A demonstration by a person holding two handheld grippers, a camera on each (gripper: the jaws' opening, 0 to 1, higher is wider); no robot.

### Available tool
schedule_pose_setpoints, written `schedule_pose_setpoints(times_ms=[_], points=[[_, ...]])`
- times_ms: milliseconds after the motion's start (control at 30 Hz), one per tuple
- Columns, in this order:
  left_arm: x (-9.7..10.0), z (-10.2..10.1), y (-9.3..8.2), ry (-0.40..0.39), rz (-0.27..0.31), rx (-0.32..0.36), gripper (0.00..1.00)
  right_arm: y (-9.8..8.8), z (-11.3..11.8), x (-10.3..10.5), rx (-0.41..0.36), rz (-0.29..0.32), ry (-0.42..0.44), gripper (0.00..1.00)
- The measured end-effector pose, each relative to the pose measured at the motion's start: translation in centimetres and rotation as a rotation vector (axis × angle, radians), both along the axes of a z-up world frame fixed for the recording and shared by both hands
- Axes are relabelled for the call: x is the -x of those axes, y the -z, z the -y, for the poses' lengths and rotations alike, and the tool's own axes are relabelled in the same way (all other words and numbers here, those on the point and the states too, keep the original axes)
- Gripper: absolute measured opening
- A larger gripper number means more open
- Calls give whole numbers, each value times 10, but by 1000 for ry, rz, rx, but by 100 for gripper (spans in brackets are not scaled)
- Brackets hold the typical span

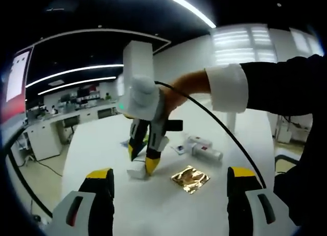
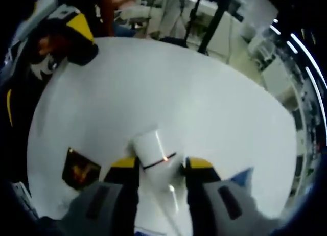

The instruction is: Arrange the skincare products in the storage area until every visible bottle or jar stands upright without overlapping.

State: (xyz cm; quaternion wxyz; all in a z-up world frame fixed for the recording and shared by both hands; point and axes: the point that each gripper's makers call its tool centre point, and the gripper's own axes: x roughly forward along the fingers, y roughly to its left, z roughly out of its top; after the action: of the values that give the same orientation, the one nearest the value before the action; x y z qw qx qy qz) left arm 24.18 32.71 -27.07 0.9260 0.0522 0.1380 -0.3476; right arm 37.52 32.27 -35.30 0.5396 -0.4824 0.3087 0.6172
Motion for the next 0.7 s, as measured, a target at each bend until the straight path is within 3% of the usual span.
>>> schedule_pose_setpoints(times_ms=[167,267,400,700], points=[[1,0,-5,6,12,22,95,2,-1,-6,48,-50,2,34],[1,-1,-5,0,11,22,96,4,-1,0,70,-77,-6,34],[1,-2,-4,1,4,30,96,6,0,8,97,-89,-14,33],[1,-5,-2,-5,-8,43,96,4,-4,-9,120,-99,-29,32]])
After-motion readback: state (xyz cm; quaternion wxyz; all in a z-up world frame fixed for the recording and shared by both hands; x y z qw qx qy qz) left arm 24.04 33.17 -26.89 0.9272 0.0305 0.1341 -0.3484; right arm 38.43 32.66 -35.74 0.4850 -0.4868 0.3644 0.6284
